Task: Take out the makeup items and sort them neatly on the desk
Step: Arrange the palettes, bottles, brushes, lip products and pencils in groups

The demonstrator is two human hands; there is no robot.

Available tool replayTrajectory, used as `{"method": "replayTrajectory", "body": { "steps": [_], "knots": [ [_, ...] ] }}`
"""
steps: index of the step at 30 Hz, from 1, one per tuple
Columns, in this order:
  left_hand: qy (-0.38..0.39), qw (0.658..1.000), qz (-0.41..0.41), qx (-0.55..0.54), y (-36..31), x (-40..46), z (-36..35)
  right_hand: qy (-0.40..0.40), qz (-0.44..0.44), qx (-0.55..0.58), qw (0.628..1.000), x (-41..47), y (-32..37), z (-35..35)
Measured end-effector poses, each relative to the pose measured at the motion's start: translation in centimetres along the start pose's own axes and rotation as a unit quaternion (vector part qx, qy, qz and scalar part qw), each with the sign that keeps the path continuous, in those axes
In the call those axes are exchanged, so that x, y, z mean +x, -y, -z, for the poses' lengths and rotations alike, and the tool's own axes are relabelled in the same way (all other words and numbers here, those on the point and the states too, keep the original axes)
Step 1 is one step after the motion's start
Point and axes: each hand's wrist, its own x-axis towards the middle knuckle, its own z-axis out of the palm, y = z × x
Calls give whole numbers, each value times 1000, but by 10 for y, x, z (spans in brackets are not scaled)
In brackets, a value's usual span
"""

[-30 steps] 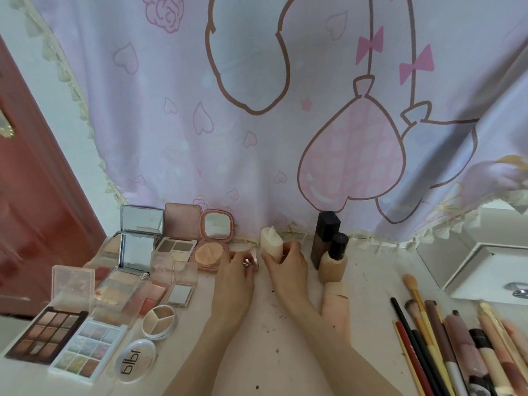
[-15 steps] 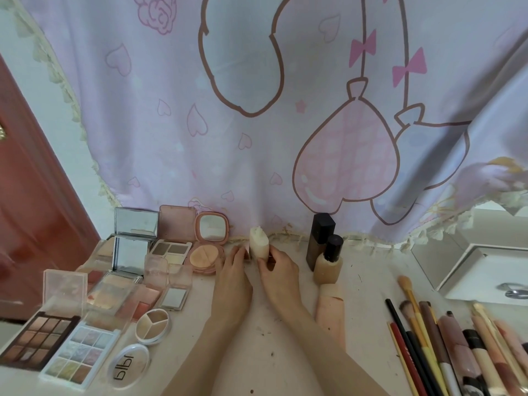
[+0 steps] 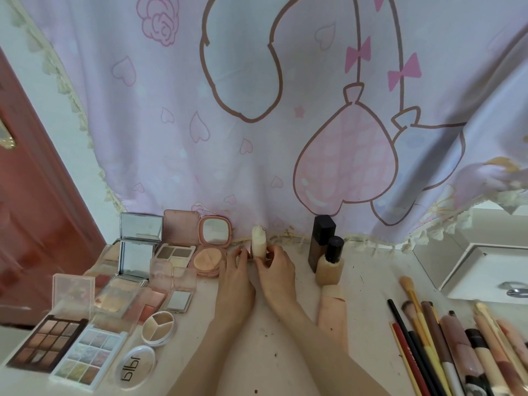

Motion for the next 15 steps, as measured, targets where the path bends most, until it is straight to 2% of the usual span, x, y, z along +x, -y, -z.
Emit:
{"method": "replayTrajectory", "body": {
  "steps": [5,12,15],
  "knots": [
    [8,999,1,32,3,3,-4,23,3,4,1000,-4,-1,7],
    [-2,997,18,-78,-6,-15,7,73,18,-22,997,-24,-2,31],
    [13,998,-9,-61,-5,-35,12,69,29,-17,997,-40,-7,51]
  ]
}}
